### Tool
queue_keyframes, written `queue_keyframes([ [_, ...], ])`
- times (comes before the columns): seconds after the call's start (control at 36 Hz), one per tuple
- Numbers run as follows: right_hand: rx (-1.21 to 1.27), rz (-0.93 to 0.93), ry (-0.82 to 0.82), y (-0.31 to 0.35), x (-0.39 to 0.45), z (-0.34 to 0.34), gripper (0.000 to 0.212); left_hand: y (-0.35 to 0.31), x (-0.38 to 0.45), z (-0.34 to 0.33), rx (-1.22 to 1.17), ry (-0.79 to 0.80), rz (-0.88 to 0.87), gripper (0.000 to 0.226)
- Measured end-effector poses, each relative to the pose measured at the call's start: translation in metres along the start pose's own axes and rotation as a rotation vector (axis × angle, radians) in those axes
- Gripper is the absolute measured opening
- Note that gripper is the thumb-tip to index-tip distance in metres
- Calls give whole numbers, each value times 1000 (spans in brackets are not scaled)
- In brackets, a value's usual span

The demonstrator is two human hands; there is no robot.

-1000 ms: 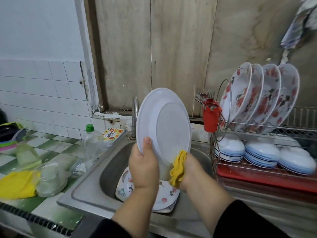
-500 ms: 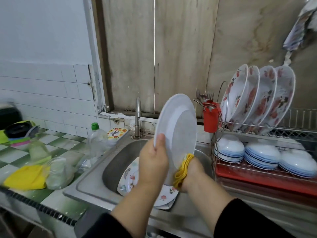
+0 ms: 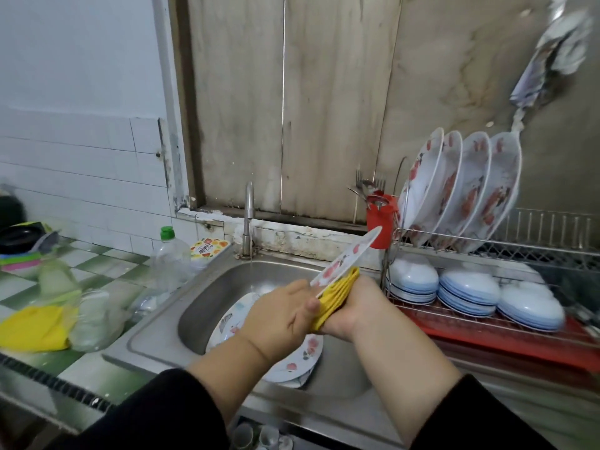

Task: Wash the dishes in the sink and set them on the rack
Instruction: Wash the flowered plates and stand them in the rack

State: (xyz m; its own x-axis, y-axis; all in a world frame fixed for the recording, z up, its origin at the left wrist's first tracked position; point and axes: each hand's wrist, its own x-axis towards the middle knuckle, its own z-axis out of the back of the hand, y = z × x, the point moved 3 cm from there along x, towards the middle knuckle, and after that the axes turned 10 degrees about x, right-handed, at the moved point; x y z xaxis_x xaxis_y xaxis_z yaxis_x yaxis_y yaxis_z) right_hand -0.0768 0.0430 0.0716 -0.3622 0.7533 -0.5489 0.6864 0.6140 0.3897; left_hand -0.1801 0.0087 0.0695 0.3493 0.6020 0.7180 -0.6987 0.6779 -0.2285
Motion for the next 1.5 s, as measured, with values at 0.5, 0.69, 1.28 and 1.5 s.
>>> queue_keyframes([
  [0.5,13,372,346,-14,-41,-13,44,62,-10,52,354,-156,-335,28],
  [0.69,216,580,423,-37,-38,-23,38,37,-56,32,-576,-31,1254,59],
  [1.28,177,727,-31,-72,-58,6,44,12,-24,23,-1723,292,1128,39],
  [1.5,297,872,-88,-73,-117,34,39,4,-13,22,-1753,331,1058,43],
])
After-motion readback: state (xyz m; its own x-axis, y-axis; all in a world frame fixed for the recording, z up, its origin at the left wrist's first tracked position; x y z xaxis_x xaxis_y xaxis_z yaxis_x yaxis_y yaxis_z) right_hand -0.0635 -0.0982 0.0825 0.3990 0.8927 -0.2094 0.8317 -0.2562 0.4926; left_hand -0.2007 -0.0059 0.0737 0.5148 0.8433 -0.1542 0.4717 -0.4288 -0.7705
